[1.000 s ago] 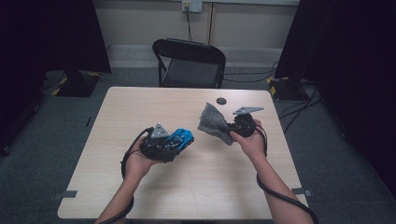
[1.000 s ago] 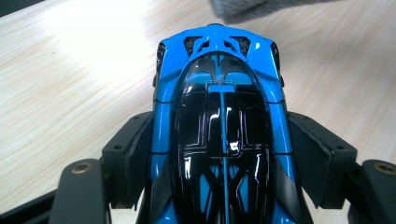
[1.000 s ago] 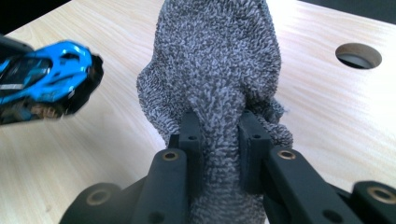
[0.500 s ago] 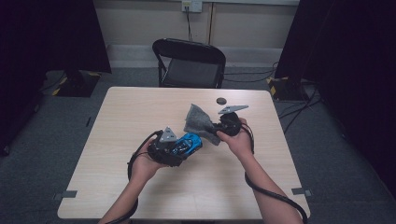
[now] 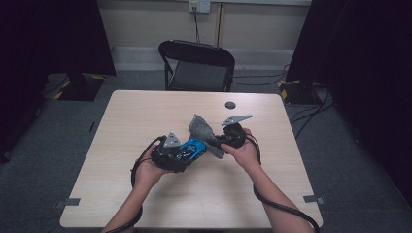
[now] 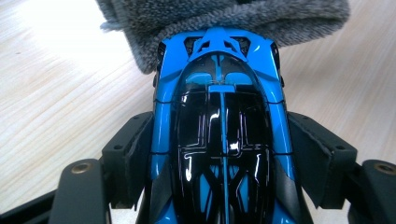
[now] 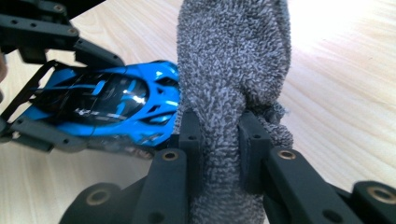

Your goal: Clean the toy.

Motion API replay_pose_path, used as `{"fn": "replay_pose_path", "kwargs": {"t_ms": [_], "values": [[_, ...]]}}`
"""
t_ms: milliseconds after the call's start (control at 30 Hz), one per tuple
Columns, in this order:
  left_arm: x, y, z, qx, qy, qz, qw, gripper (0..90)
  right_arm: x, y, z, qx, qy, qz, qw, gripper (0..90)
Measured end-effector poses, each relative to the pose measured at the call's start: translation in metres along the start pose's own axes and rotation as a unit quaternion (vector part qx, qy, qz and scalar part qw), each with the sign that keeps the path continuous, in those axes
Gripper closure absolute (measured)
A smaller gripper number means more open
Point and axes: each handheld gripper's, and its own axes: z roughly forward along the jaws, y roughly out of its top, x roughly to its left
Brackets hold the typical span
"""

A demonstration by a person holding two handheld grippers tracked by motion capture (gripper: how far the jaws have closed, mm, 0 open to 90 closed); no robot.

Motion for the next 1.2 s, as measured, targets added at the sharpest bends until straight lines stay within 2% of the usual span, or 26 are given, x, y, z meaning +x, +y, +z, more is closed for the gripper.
{"fn": "replay_pose_path", "kwargs": {"t_ms": [67,200,300,700,800,900,967,1200], "values": [[0.002,-0.001,-0.001,0.002,0.007,0.003,1.0,28.1,0.001,-0.002,0.0,0.002,0.003,-0.001,1.0,75.2],[0.005,-0.002,-0.002,0.001,0.008,-0.009,0.9999,28.1,0.003,-0.005,-0.001,0.0,0.015,0.0,0.9999,75.2],[0.008,-0.003,-0.004,0.002,0.017,-0.007,0.9998,28.1,0.006,-0.007,-0.001,0.001,0.022,0.002,0.9998,75.2],[0.019,-0.01,-0.004,0.003,0.033,-0.023,0.9992,28.1,0.015,-0.02,-0.001,0.002,0.045,0.003,0.999,75.1],[0.023,-0.012,-0.007,0.0,0.035,-0.033,0.9988,28.1,0.016,-0.023,-0.002,0.005,0.052,0.003,0.9987,75.1],[0.028,-0.014,-0.012,-0.002,0.042,-0.035,0.9985,28.1,0.017,-0.024,-0.004,0.008,0.059,0.001,0.9982,75.0],[0.031,-0.015,-0.014,-0.006,0.04,-0.045,0.9982,28.1,0.015,-0.025,-0.007,0.01,0.058,0.0,0.9983,75.0],[0.033,-0.014,-0.02,-0.015,0.041,-0.049,0.9978,28.1,-0.001,-0.026,-0.023,0.006,0.033,0.015,0.9993,74.9]]}}
